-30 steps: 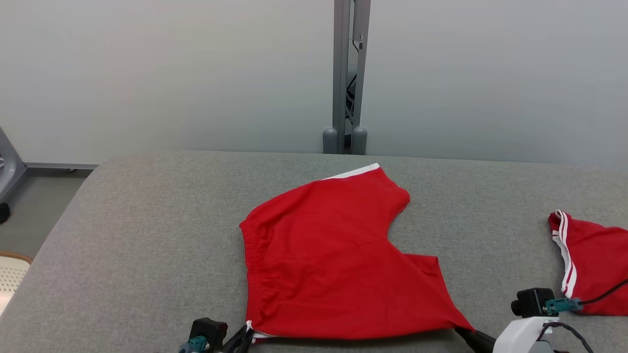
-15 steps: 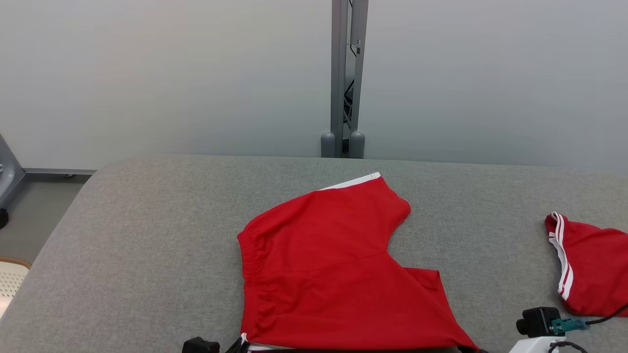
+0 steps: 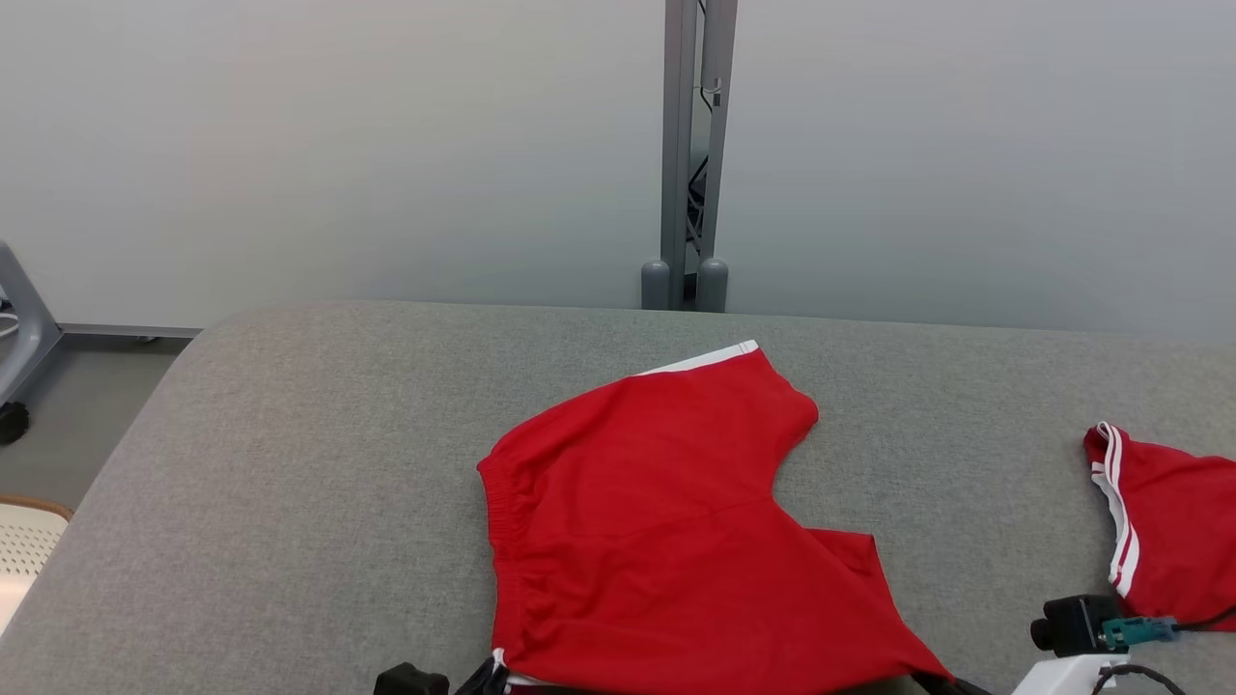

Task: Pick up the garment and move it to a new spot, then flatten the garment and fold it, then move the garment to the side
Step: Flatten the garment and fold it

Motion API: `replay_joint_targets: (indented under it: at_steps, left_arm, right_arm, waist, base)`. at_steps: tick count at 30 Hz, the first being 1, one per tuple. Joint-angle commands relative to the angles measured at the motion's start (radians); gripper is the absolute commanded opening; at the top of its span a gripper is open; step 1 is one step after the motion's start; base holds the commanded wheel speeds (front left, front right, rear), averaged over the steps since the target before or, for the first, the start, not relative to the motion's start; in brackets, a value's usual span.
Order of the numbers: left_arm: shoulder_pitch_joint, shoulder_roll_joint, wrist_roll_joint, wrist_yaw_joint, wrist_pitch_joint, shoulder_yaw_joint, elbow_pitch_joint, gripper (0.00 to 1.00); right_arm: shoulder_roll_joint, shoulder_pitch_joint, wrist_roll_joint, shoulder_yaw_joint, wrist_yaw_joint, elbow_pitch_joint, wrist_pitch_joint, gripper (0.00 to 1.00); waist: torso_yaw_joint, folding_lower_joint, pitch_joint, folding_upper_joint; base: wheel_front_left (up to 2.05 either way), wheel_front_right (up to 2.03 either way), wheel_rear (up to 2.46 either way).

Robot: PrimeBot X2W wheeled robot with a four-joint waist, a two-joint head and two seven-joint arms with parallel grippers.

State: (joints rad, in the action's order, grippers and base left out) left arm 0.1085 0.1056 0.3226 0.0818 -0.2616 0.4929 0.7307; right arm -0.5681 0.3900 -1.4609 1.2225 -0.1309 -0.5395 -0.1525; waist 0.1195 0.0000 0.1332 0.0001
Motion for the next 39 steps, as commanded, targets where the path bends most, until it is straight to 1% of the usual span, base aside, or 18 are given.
replay_joint_targets:
  at_steps: [1,8,12,17,22,28,36,39]
  left_arm:
    - [-0.014,0.006,-0.007,0.006,-0.003,-0.001,-0.005,0.0]
    - [-0.051,0.024,-0.018,0.012,-0.003,-0.007,-0.014,0.0]
    - [-0.076,0.035,-0.025,0.014,-0.003,-0.005,-0.027,0.0]
    - [-0.094,0.029,-0.019,0.015,-0.003,-0.014,-0.048,0.0]
    - [-0.071,0.019,-0.024,0.015,-0.003,-0.024,-0.082,0.0]
    - [-0.039,0.006,-0.004,0.013,-0.003,-0.062,-0.137,0.0]
    - [0.01,-0.01,0.028,0.007,-0.003,-0.1,-0.154,0.0]
    - [0.023,-0.016,0.032,0.008,-0.003,-0.1,-0.15,0.0]
  right_arm:
    - [-0.011,-0.019,-0.011,0.003,0.0,0.009,0.012,0.0]
    - [-0.051,-0.061,-0.038,0.007,0.0,0.057,0.058,0.0]
    - [-0.075,-0.092,-0.07,0.012,0.0,0.098,0.112,0.0]
    - [-0.095,-0.087,-0.07,-0.002,0.0,0.129,0.103,0.0]
    - [-0.095,-0.058,-0.051,-0.018,0.0,0.136,0.085,0.0]
    - [-0.103,-0.012,-0.049,-0.055,0.0,0.152,0.072,0.0]
    - [-0.121,0.083,-0.068,-0.111,0.0,0.154,0.104,0.0]
    - [-0.122,0.108,-0.069,-0.121,0.0,0.149,0.113,0.0]
  waist:
    - [0.003,0.0,0.0,-0.0001]
    - [0.004,0.0,0.001,-0.0001]
    - [-0.001,0.0,0.005,-0.0001]
    - [-0.013,0.0,0.005,-0.0001]
    - [-0.018,0.0,0.003,-0.0001]
    - [-0.019,0.0,-0.009,-0.0001]
    - [-0.006,0.0,-0.04,-0.0001]
    - [0.003,0.0,-0.052,-0.0001]
  base:
    - [0.0,0.0,0.0]
    - [0.0,0.0,0.0]
    - [0.0,0.0,0.0]
    - [0.0,0.0,0.0]
    - [0.0,0.0,0.0]
    - [0.0,0.0,0.0]
    - [0.0,0.0,0.0]
    - [0.0,0.0,0.0]
